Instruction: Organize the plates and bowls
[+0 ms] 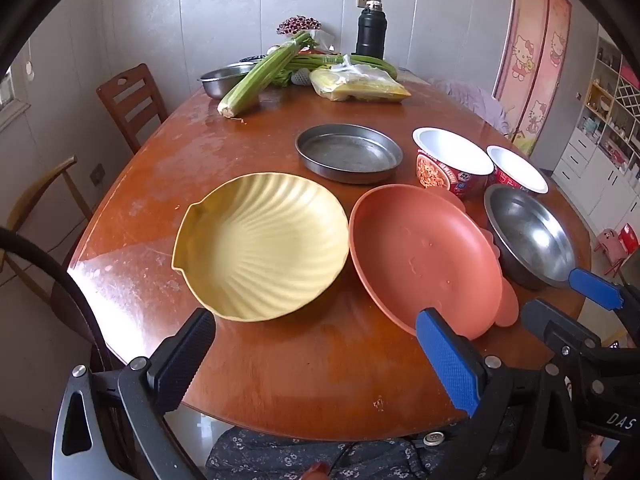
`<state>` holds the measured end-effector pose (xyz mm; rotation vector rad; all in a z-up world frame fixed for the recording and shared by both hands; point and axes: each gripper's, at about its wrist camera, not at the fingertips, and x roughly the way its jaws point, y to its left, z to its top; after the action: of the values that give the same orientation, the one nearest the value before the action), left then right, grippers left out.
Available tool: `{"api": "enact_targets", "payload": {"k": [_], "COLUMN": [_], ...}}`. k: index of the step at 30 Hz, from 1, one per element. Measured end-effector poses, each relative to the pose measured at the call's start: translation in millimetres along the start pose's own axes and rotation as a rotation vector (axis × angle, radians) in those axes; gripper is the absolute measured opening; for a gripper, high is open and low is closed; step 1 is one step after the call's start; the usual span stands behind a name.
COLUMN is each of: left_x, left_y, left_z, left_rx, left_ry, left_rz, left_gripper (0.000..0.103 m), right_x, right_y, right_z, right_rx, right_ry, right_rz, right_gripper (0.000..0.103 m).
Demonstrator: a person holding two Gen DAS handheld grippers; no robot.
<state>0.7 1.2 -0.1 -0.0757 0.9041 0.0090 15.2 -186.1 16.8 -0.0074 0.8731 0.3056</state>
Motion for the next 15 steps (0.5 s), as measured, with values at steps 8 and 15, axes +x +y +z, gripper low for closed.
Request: {"api": "enact_targets", "payload": {"k": [8, 15], "left_x": [-2.9, -1.1], "left_y": [5.8, -0.7], "left_z": [-0.2, -2.5], "left_rx": [0.012, 0.017], "left_ry": [-0.003, -0.009], "left_rz": [0.009, 0.021], "left_gripper": [0.101, 0.101], "right_x": [-0.7, -1.6], "right_y": [2.5, 5.5], "right_z": [-0.7, -1.3], "right_rx": [-0.009, -0.013], "right_ry": [-0.001, -0.004], "right_rz": [-0.045, -0.045], "right_gripper": [0.092, 0.092]}}
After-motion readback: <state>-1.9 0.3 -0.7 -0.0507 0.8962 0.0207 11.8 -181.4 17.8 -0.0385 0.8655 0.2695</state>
